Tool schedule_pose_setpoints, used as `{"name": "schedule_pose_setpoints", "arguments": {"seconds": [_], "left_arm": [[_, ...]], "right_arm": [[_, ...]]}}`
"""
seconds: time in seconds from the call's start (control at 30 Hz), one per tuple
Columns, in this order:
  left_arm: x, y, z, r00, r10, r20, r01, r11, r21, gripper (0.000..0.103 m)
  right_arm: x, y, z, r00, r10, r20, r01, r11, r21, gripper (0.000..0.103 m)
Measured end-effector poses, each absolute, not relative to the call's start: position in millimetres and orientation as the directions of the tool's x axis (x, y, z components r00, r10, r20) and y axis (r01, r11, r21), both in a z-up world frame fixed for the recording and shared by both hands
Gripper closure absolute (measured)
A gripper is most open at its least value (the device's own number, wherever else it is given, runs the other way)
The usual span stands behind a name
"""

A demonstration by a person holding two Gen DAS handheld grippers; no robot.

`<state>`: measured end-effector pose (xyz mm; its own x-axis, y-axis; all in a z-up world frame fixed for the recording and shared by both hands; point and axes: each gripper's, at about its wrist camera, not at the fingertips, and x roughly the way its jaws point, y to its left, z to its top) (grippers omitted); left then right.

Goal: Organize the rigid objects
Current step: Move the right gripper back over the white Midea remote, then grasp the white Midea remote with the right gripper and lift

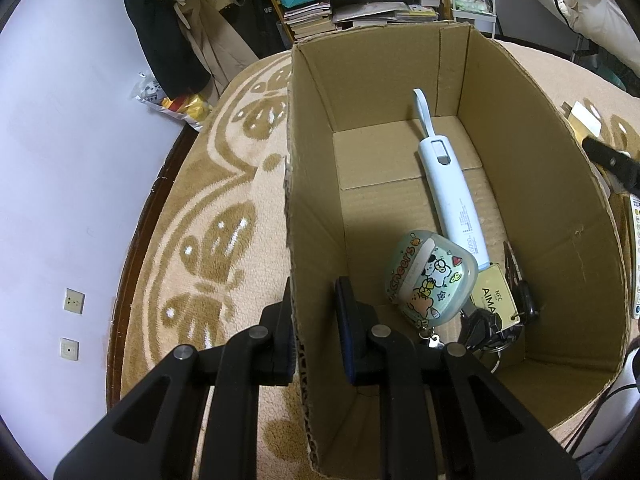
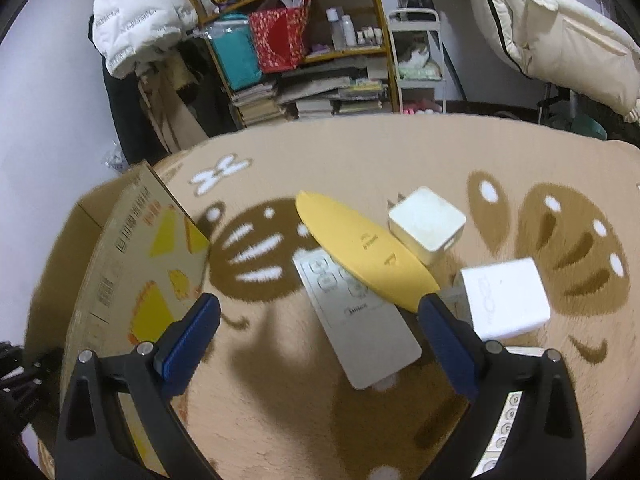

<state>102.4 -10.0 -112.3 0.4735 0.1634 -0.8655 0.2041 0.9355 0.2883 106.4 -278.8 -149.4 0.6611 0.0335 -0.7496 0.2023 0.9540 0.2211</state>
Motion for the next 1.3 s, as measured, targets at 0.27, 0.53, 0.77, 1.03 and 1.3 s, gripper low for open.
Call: {"name": "schedule_pose_setpoints", "arguments": {"seconds": [0.27,0.53,0.77,1.03,1.3], "left_arm": [[102,-10,-113,0.476,0.169,-0.863,0.206,0.933,0.296,0.085],[101,-13,-114,0.479,0.179,-0.859,0.204,0.929,0.308,0.085],[100,-13,-113,0.477,0.176,-0.861,0.204,0.931,0.303,0.085],[101,-13,-113,0.475,0.178,-0.862,0.208,0.929,0.307,0.085],[101,-13,-113,0.474,0.179,-0.862,0.207,0.929,0.307,0.085]], "right_arm": [[108,-293,-179,0.587,0.045,-0.808,0.261,0.935,0.241,0.0],[111,-301,-188,0.595,0.08,-0.8,0.274,0.915,0.295,0.014],[127,-288,-189,0.589,0.106,-0.801,0.236,0.926,0.296,0.02],[123,-291,-187,0.582,0.065,-0.81,0.282,0.919,0.276,0.051],[118,-269,-168,0.618,0.114,-0.778,0.241,0.914,0.326,0.052]]}}
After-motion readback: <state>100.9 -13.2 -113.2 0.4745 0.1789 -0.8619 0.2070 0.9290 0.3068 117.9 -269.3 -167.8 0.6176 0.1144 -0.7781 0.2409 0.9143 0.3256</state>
